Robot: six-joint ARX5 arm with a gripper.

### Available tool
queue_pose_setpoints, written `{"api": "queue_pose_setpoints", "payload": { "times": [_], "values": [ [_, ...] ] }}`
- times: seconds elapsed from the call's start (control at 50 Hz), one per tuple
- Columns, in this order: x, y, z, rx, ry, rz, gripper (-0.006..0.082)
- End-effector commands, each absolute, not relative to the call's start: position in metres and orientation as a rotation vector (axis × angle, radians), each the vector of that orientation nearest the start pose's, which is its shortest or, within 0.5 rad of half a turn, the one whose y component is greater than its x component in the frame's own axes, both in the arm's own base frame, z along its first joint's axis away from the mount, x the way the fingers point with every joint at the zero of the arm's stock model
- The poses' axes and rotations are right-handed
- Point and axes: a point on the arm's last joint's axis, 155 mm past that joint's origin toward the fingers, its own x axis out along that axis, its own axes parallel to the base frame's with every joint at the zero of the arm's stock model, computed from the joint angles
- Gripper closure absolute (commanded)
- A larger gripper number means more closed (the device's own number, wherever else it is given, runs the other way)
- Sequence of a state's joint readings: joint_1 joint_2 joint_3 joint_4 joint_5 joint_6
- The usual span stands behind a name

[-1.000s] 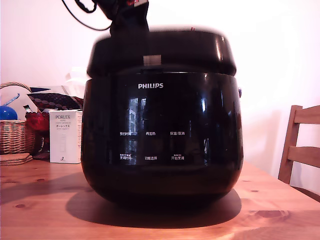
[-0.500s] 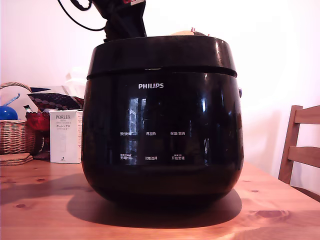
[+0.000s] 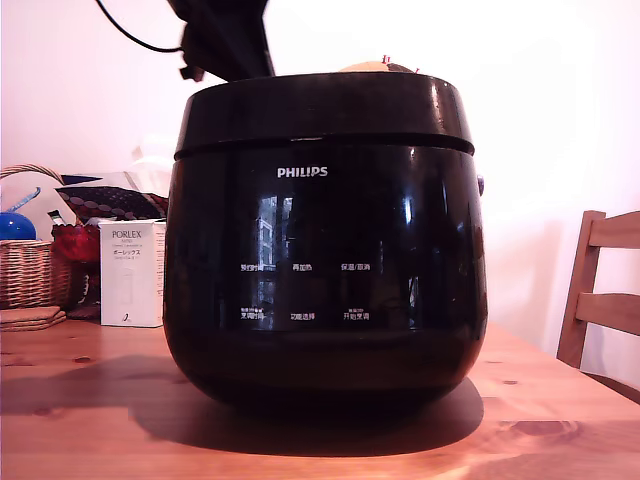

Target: Close the rice cooker by pressing the lid down with medium force

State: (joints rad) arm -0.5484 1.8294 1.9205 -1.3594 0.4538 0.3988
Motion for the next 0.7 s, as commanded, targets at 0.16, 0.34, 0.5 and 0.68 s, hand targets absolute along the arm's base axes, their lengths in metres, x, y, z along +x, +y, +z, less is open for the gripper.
{"api": "queue_pose_setpoints", "payload": {
  "times": [0.16, 0.34, 0.5, 0.68],
  "values": [
    [0.276, -0.264, 0.202, 0.385, 1.199, -1.107, 0.0789],
    [0.267, -0.259, 0.191, 0.385, 1.24, -1.108, 0.0789],
    [0.262, -0.262, 0.189, 0.393, 1.248, -1.118, 0.0789],
    [0.258, -0.266, 0.189, 0.404, 1.248, -1.133, 0.0789]
  ]
}}
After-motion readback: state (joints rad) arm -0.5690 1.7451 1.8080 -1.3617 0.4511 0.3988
